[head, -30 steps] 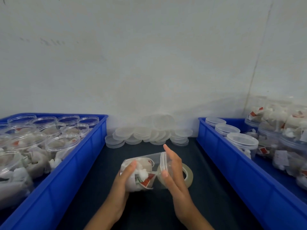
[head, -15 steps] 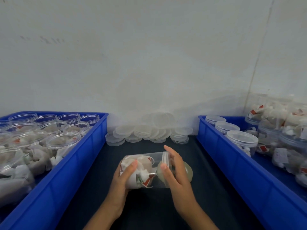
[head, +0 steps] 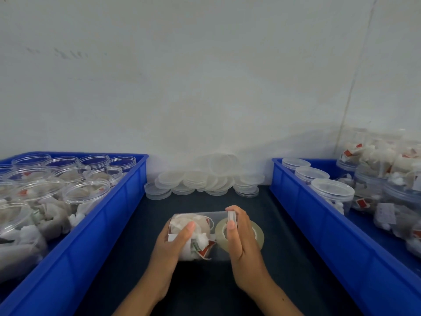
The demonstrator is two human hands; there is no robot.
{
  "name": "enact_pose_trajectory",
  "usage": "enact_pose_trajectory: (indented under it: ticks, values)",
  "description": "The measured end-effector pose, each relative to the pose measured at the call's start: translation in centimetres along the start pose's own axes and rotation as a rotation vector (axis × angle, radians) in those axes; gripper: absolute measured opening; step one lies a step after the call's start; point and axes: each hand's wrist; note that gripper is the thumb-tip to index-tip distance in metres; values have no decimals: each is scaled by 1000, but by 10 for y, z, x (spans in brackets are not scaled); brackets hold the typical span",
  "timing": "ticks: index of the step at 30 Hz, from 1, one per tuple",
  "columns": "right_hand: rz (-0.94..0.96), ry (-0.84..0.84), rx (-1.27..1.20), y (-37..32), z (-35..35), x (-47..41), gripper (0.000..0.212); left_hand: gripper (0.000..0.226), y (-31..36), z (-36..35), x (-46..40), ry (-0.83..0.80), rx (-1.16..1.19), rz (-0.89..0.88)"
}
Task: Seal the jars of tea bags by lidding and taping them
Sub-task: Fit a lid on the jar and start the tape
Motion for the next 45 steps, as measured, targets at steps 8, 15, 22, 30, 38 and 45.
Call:
enact_pose_trajectory:
  ticks: [8, 15, 22, 30, 38, 45]
  values:
    - [-50, 91, 48, -2, 0, -4, 31, 60, -1, -1, 0, -29, -40, 21]
    - [69, 79, 254, -4, 9, 4, 46, 49, 0, -2, 5, -100, -25, 24]
    - [66, 123, 189, -9, 7, 0, 42, 67, 1, -1, 3, -53, -128, -77]
    - [-10, 115, 45, -7, 3, 0, 58, 98, -7, 6, -3, -60, -1093, -625]
    - [-55, -128, 456, 20, 17, -2, 54, 78, -19, 15, -7, 229, -635, -279]
    - [-73, -197, 778, 27, 21, -2, 21, 80, -23, 13, -11, 192, -535, -213]
Point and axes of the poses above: each hand's wrist, its own x-axis away from the middle knuckle, its own z-axis out of the back of the hand, y = z × x, and after that the axes turned 2 degrees about -x, right-handed
